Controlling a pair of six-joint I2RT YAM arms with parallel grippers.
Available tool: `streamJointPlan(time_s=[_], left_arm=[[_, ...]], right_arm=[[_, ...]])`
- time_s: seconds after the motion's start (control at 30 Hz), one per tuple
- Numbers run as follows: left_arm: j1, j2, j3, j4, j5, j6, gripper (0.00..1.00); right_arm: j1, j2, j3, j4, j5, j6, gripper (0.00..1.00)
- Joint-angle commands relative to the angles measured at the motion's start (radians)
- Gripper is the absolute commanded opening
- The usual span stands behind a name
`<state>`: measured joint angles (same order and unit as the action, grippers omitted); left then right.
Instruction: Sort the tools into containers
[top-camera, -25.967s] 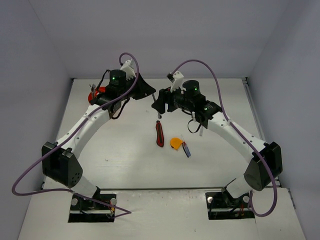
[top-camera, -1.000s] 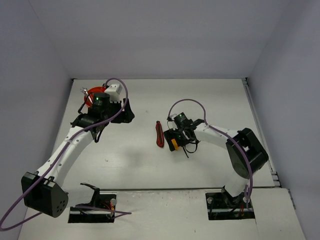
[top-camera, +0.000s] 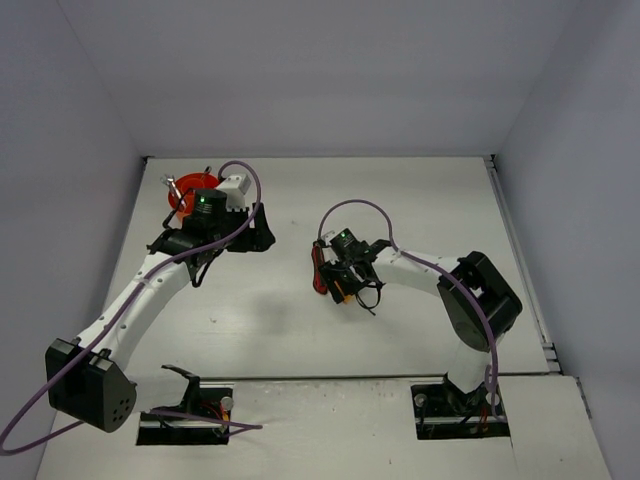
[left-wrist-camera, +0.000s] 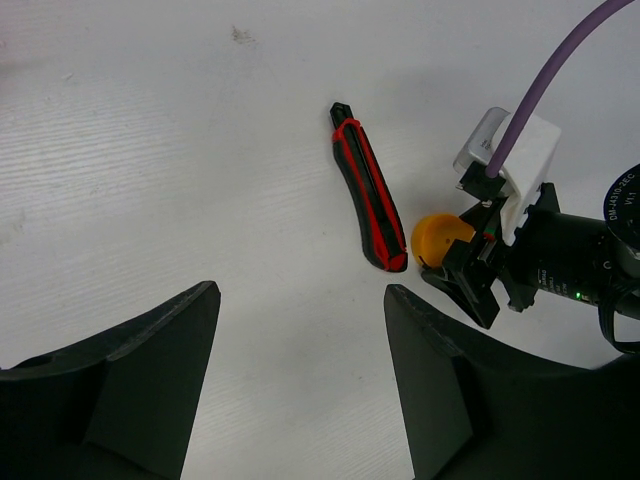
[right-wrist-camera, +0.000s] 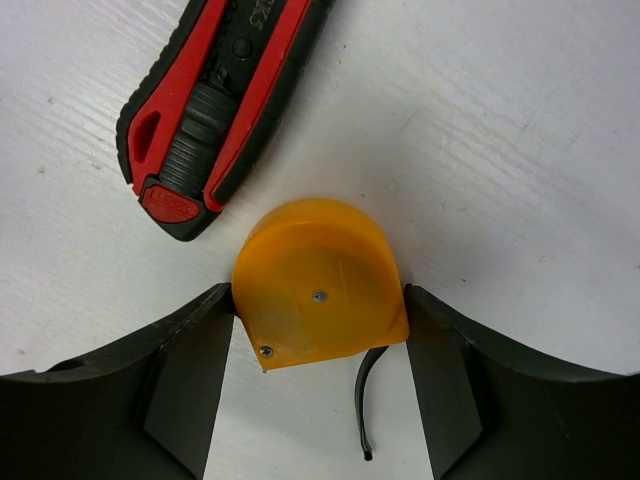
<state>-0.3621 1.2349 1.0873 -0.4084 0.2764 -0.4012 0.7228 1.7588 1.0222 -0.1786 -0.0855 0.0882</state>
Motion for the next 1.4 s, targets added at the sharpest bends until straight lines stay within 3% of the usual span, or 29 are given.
streamJointPlan(time_s=[0.0, 0.13, 0.5, 0.87, 1.37], left_arm=[[-0.011, -0.002, 0.015, 0.034, 0.029, -0.024, 0.64], [-0.014, -0.002, 0.017, 0.034, 0.042, -0.037, 0.64], [-0.012, 0.071, 0.175, -0.036, 0.21, -0.113, 0.64], [-0.04, 0.195, 0.322, -0.027, 0.512, -0.255, 0.65], [-0.114, 0.297, 0.333, -0.028, 0.58, -0.287, 0.65]], right_arm=[[0.022, 0.015, -0.005, -0.033, -0.049, 0.03, 0.45], [0.023, -0.024, 0.004, -0.032, -0.047, 0.025, 0.32], [0.034, -0.263, 0.092, -0.022, -0.048, -0.076, 0.21], [0.06, -0.413, 0.163, -0.007, -0.09, -0.148, 0.21], [0.072, -0.428, 0.212, 0.0, -0.108, -0.147, 0.23]])
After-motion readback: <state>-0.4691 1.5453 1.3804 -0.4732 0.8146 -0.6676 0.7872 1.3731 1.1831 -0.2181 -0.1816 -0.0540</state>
